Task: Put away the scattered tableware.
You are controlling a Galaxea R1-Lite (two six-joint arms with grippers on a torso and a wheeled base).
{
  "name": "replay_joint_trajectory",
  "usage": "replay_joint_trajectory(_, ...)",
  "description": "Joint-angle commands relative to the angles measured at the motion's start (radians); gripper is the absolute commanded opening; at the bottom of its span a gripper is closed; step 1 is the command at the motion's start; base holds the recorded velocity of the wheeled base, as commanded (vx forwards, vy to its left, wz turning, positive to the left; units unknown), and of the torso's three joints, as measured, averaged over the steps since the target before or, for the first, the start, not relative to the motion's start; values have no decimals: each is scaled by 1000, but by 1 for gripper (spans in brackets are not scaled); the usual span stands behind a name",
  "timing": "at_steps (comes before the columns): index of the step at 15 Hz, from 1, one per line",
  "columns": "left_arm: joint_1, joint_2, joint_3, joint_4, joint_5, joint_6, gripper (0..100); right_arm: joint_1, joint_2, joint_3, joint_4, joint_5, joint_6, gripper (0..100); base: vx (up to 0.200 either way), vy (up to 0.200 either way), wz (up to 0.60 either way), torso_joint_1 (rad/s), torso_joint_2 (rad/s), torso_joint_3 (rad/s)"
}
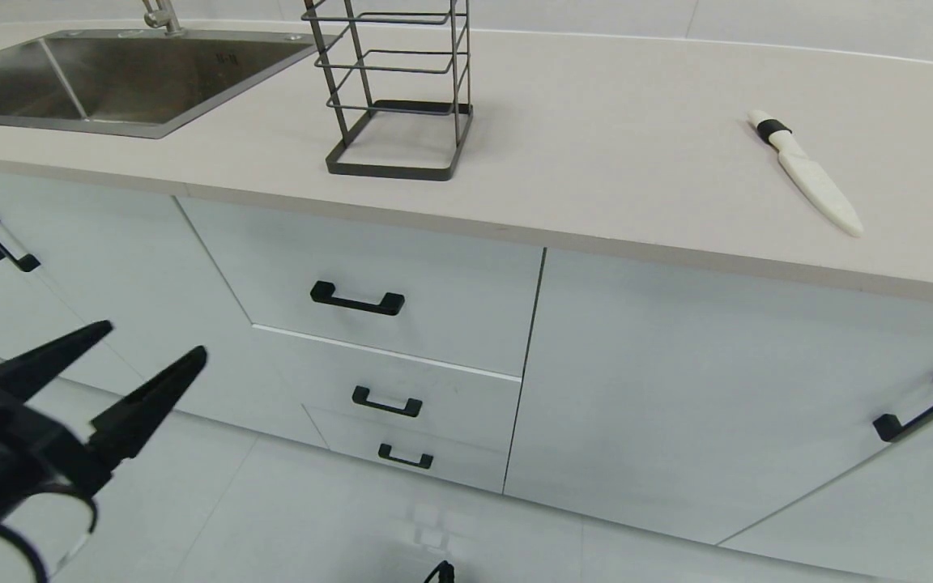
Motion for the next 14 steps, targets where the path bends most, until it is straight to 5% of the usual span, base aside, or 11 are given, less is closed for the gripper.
replay_joint_trajectory(1,112,-493,62,170,-17,30,100,0,1,0,0,1,1,100,0,0,0,0,0,0)
replay_joint_trajectory(6,178,-938,71,571,-40,52,100,2,3,0,0,1,0,100,0,0,0,0,0,0)
replay_joint_trajectory(8,196,-955,131,579,-40,55,100,2,3,0,0,1,0,100,0,0,0,0,0,0)
replay_joint_trajectory(9,230,-1017,140,791,-36,57,100,0,3,0,0,1,1,100,0,0,0,0,0,0)
replay_joint_trajectory(11,230,-1017,140,987,-7,61,100,0,1,0,0,1,1,100,0,0,0,0,0,0)
replay_joint_trajectory(14,230,-1017,140,987,43,38,100,0,1,0,0,1,3,100,0,0,-200,1,1,1)
